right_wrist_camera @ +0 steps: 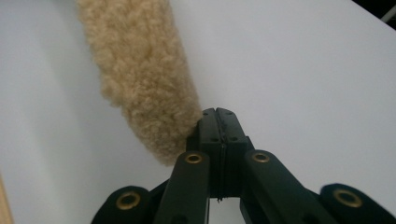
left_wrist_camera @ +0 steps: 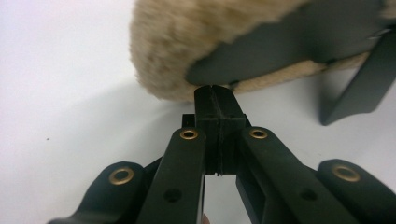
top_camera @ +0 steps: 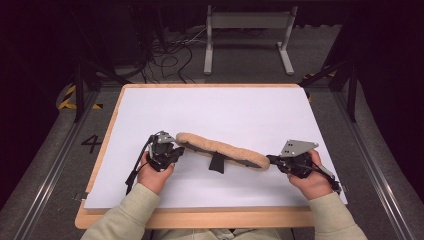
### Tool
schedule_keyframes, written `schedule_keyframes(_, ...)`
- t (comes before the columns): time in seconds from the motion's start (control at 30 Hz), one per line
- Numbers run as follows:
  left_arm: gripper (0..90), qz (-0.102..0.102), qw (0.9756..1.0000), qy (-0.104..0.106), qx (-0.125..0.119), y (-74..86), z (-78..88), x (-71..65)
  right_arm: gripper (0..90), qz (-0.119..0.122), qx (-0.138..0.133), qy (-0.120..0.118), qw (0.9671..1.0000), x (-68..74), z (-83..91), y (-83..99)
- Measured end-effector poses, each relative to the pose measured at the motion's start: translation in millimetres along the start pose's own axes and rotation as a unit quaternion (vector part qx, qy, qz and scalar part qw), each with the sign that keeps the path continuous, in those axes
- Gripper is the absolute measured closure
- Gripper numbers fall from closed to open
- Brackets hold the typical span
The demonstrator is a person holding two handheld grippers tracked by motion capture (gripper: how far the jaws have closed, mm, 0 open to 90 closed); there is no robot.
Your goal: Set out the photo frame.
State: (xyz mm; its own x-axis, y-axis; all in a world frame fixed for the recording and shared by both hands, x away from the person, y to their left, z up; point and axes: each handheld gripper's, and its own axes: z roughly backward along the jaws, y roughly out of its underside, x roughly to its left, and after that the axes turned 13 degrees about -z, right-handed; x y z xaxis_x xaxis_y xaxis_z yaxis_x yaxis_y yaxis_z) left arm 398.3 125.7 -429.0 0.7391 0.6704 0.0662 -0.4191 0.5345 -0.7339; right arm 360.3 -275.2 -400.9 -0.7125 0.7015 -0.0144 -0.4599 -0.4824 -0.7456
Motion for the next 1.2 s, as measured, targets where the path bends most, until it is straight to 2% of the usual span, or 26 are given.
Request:
schedule_keyframes(0.23, 90.0, -0.041, 0.9985, 0.034, -0.009, -5.2, 7.8, -27.5, 90.0, 0.009, 0.017, -0.030, 0.9994, 11.4, 6.0, 2.0)
schedule_keyframes(0.37, 90.0, -0.053, 0.9952, 0.079, -0.024, -10.8, 7.1, -46.9, 90.0, 0.018, 0.022, -0.040, 0.9988, 18.2, 7.5, 2.5)
schedule_keyframes(0.43, 90.0, -0.063, 0.9922, 0.103, -0.030, -14.6, 2.3, -58.2, 90.0, 0.020, 0.023, -0.043, 0.9986, 19.4, 7.1, 1.8)
schedule_keyframes(0.47, 90.0, -0.068, 0.9911, 0.110, -0.031, -16.4, -0.6, -63.4, 90.0, 0.021, 0.023, -0.043, 0.9986, 19.6, 6.8, 1.5)
schedule_keyframes(0.5, 90.0, -0.068, 0.9911, 0.110, -0.031, -16.4, -0.6, -63.4, 90.0, 0.021, 0.023, -0.043, 0.9986, 19.6, 6.8, 1.5)
schedule_keyframes(0.53, 90.0, -0.072, 0.9895, 0.122, -0.031, -19.3, -7.2, -72.9, 90.0, 0.021, 0.023, -0.043, 0.9986, 19.6, 6.6, 1.4)
schedule_keyframes(0.63, 89.9, -0.077, 0.9879, 0.131, -0.030, -22.0, -17.7, -84.1, 90.0, 0.017, 0.021, -0.044, 0.9987, 18.7, 6.6, 1.6)
schedule_keyframes(0.7, 89.9, -0.077, 0.9878, 0.132, -0.028, -22.1, -20.9, -87.1, 90.0, 0.017, 0.019, -0.044, 0.9987, 17.9, 6.5, 1.7)
schedule_keyframes(0.87, 89.8, -0.083, 0.9880, 0.129, -0.022, -23.9, -36.7, -99.9, 90.0, 0.004, 0.008, -0.023, 0.9997, 9.8, 7.0, 4.6)
schedule_keyframes(1.03, 89.8, -0.090, 0.9876, 0.128, -0.009, -25.9, -51.2, -111.8, 90.0, -0.005, 0.004, -0.016, 0.9998, 6.7, 7.7, 5.8)
schedule_keyframes(1.1, 89.7, -0.096, 0.9876, 0.124, -0.007, -26.4, -54.1, -112.7, 90.0, -0.006, 0.004, -0.015, 0.9999, 6.5, 7.7, 5.8)
schedule_keyframes(1.13, 88.1, -0.094, 0.9898, 0.107, -0.007, -27.1, -58.2, -115.8, 90.0, -0.007, 0.004, -0.015, 0.9999, 6.4, 7.9, 5.9)
schedule_keyframes(1.2, 85.1, -0.088, 0.9920, 0.090, -0.005, -28.3, -60.9, -117.2, 90.0, -0.008, 0.002, -0.013, 0.9999, 6.1, 8.3, 5.9)
